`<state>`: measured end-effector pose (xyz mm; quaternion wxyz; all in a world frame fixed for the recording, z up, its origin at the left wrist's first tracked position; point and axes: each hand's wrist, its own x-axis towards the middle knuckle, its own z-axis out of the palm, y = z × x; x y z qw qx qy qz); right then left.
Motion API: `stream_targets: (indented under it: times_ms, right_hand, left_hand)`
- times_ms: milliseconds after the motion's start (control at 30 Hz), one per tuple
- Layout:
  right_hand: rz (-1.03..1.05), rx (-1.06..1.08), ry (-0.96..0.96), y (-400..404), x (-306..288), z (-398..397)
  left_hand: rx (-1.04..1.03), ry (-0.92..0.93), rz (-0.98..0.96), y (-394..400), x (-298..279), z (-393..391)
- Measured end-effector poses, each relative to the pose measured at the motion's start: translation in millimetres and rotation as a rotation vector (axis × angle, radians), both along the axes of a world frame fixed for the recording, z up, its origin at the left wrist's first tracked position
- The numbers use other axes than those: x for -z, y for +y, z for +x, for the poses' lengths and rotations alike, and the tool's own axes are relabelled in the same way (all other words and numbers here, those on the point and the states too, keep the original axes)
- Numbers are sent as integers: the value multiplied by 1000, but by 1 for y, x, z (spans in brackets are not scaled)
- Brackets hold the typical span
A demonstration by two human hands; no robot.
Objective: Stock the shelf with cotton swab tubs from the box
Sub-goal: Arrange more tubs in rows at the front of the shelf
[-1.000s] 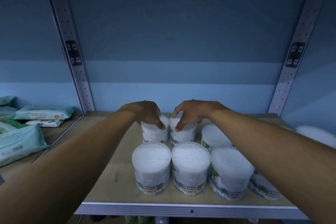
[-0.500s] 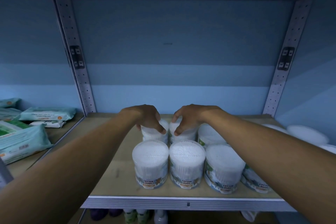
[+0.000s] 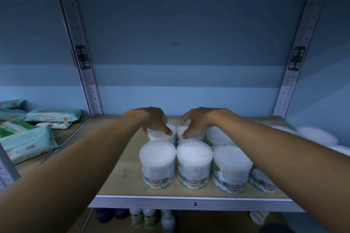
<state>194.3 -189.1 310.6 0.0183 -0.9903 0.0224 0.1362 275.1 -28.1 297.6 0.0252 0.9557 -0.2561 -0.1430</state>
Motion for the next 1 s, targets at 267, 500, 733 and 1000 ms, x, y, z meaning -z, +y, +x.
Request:
stream_targets:
  times_ms: [267,500,733,1000]
  right_hand:
    - [-10,7,13,3,-1,-3]
    - [-1,23,16,4,1,-6]
    - [31,46,8,1,5,-7]
    - [108,42,-84,-6,7,-19]
  left_hand:
    - [-14,28,-26,3,0,-6]
    - [-27,58,-45,7,1,-7]
    - [-34,55,-46,10,3,-7]
    - [17,-92,-89,20,4,-20]
